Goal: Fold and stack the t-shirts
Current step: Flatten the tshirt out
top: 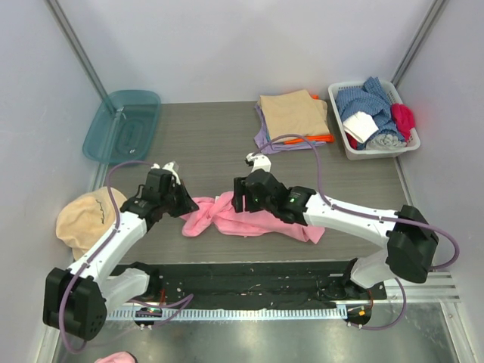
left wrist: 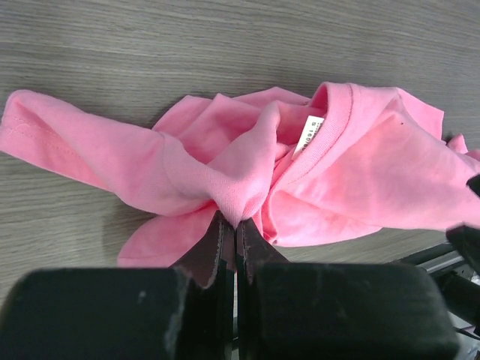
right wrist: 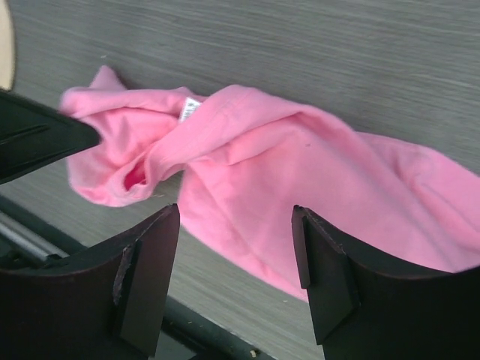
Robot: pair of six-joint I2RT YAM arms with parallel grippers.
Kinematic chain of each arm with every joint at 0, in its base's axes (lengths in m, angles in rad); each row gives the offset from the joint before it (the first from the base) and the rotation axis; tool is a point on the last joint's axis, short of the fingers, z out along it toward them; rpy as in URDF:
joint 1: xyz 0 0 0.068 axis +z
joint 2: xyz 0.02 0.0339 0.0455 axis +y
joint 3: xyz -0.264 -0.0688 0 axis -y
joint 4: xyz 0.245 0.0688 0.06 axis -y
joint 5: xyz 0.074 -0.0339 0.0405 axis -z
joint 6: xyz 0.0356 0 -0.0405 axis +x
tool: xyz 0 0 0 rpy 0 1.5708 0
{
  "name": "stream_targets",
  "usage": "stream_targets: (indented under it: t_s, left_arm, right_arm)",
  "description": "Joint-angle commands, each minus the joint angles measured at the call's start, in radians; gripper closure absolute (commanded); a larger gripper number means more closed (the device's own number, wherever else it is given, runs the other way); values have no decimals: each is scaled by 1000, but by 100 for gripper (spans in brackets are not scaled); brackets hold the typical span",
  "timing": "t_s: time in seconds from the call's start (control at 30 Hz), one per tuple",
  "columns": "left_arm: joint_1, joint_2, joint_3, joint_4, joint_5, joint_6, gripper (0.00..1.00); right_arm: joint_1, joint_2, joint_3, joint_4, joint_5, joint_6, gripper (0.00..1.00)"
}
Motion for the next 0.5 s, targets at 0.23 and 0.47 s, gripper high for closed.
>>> stream_targets:
  t_s: [0.23, 0.47]
  left_arm:
    - [-3, -122, 33, -59, -50, 1, 100]
    - [-3, -150, 33, -79, -51, -2, 100]
  right_arm:
    - [-154, 163, 157, -8, -24, -204, 30]
    - [-201, 218, 168, 9, -159, -307, 36]
